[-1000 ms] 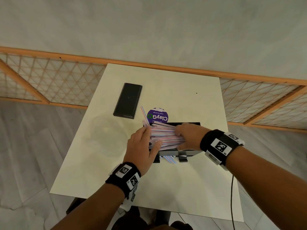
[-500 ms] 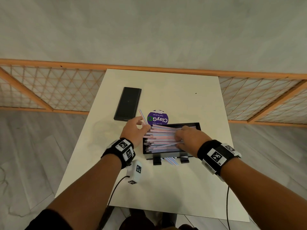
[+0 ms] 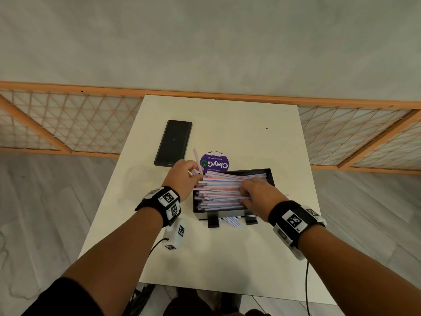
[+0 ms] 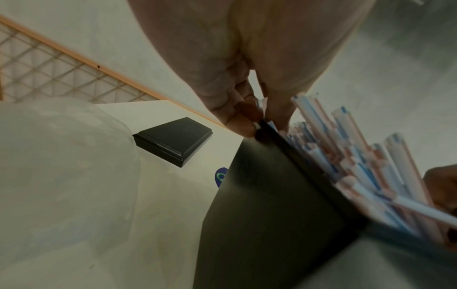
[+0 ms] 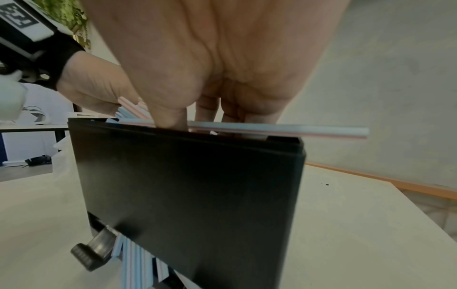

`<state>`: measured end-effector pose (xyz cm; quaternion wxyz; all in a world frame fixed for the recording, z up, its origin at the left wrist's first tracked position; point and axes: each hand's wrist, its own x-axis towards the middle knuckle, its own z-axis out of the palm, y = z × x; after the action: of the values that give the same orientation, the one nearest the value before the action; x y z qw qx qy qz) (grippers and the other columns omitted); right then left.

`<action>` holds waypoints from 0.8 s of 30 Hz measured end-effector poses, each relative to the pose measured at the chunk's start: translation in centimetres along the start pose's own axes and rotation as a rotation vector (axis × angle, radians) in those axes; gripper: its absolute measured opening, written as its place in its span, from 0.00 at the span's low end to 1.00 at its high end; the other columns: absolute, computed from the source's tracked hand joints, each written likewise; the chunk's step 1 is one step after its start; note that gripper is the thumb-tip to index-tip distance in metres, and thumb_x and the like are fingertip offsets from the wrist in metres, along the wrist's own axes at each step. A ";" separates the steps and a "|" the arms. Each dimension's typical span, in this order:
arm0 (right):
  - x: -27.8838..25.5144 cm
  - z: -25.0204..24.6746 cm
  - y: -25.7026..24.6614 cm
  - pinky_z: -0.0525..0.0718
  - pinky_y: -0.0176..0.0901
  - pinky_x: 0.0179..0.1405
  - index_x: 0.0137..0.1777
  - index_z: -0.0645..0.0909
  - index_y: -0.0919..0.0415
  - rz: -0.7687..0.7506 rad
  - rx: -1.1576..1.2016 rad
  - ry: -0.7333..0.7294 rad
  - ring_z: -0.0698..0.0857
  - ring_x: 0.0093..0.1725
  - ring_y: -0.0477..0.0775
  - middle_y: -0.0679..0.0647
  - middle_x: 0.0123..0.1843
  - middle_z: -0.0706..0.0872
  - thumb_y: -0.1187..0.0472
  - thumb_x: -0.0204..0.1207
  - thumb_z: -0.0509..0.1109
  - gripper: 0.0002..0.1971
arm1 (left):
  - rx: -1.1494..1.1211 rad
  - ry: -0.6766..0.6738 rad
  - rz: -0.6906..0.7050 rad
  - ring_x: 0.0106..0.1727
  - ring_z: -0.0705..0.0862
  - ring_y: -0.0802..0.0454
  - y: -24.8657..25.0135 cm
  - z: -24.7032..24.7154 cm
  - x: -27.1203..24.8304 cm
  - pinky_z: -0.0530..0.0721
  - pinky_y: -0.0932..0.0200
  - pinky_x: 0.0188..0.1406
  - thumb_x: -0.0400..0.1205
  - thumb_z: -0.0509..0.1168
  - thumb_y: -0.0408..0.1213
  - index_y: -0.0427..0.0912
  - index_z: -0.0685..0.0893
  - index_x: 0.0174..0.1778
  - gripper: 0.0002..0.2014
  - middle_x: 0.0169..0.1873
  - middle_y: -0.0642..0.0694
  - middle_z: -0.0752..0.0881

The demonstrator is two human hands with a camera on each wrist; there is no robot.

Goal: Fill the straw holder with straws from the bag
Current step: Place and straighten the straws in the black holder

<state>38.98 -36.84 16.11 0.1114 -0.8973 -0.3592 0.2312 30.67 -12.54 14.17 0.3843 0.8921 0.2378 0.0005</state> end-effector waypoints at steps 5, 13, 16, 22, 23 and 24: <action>0.0 0.1 0.2 0.72 0.41 0.49 0.51 0.75 0.52 0.001 0.008 0.007 0.76 0.49 0.52 0.47 0.51 0.75 0.52 0.79 0.73 0.09 | 0.020 -0.053 0.028 0.42 0.85 0.56 0.1 -0.7 0.5 0.85 0.55 0.47 0.83 0.72 0.38 0.45 0.88 0.47 0.02 0.43 0.49 0.86; 0.1 0.3 0.7 0.71 0.40 0.50 0.50 0.74 0.51 0.019 0.005 0.012 0.75 0.51 0.51 0.47 0.51 0.75 0.52 0.79 0.74 0.10 | -0.209 -0.102 -0.045 0.42 0.90 0.51 0.2 -2.4 0.5 0.87 0.67 0.34 0.82 0.73 0.31 0.44 0.87 0.43 0.04 0.40 0.44 0.90; 0.2 0.3 0.7 0.72 0.40 0.50 0.51 0.75 0.52 0.017 -0.001 0.011 0.76 0.52 0.52 0.47 0.52 0.75 0.52 0.79 0.74 0.10 | -0.268 -0.066 -0.065 0.44 0.91 0.51 0.1 -3.4 0.9 0.90 0.66 0.37 0.84 0.71 0.29 0.41 0.87 0.48 0.02 0.42 0.43 0.90; -0.1 -0.1 0.3 0.79 0.44 0.52 0.53 0.76 0.52 0.014 -0.050 0.004 0.81 0.56 0.57 0.49 0.53 0.78 0.50 0.79 0.72 0.10 | -0.245 -0.088 -0.062 0.46 0.91 0.48 0.1 -4.4 0.8 0.90 0.65 0.39 0.85 0.70 0.28 0.39 0.87 0.49 0.03 0.45 0.40 0.90; -0.2 -0.3 0.2 0.79 0.45 0.52 0.54 0.77 0.52 0.015 -0.061 0.010 0.81 0.57 0.57 0.50 0.55 0.78 0.49 0.79 0.72 0.11 | -0.247 -0.092 -0.063 0.48 0.91 0.47 0.2 -4.4 0.7 0.90 0.65 0.39 0.85 0.70 0.28 0.39 0.87 0.49 0.03 0.45 0.39 0.90; -0.4 -0.4 0.1 0.79 0.44 0.51 0.56 0.77 0.52 0.014 -0.072 0.017 0.81 0.57 0.57 0.51 0.56 0.79 0.48 0.78 0.72 0.13 | -0.249 -0.093 -0.066 0.49 0.91 0.46 0.3 -4.5 0.6 0.91 0.65 0.39 0.85 0.69 0.27 0.39 0.87 0.49 0.03 0.45 0.38 0.90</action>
<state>38.97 -37.18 16.56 0.0804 -0.9052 -0.3599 0.2112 30.48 -9.37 17.46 0.5027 0.8281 0.2469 -0.0238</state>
